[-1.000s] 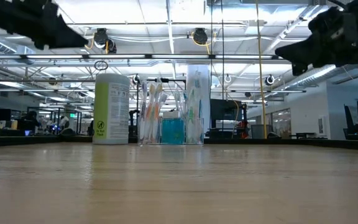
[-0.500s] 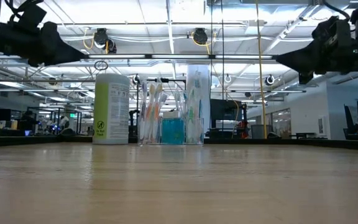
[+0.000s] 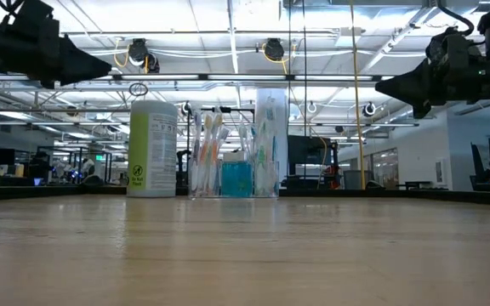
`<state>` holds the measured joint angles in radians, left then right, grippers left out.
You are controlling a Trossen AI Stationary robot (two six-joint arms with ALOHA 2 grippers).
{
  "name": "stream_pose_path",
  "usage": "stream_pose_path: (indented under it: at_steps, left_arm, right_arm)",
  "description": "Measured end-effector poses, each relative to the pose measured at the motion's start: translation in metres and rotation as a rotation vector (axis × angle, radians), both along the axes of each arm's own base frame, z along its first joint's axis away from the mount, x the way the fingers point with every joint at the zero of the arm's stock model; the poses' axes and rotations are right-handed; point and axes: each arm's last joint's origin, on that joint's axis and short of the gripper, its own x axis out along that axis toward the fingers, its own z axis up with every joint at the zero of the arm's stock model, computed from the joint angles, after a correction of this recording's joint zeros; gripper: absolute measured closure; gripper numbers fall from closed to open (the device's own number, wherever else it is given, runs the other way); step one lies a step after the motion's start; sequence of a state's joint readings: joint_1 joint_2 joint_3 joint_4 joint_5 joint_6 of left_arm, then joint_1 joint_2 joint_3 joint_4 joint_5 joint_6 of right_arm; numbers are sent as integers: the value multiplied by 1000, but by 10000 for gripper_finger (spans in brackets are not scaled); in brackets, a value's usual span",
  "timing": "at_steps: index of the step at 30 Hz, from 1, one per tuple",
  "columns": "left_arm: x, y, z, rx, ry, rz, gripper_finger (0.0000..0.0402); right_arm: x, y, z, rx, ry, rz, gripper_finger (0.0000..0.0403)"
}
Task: Pick & Place toothbrushing station
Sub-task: Return to Home Position
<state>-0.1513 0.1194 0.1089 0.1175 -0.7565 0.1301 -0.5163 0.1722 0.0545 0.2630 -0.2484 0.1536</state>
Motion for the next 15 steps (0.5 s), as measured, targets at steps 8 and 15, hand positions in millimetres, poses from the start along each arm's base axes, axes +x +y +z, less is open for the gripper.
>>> stream_pose_path:
  at_steps: [8, 15]
  left_arm:
    - [-10, -3, -3, -6, 7, -57, 243]
    - [-9, -5, -6, 9, 37, -71, 243]
  right_arm:
    - [1, 2, -1, 19, 1, 6, 403]
    - [2, 2, -8, 84, 59, -46, 403]
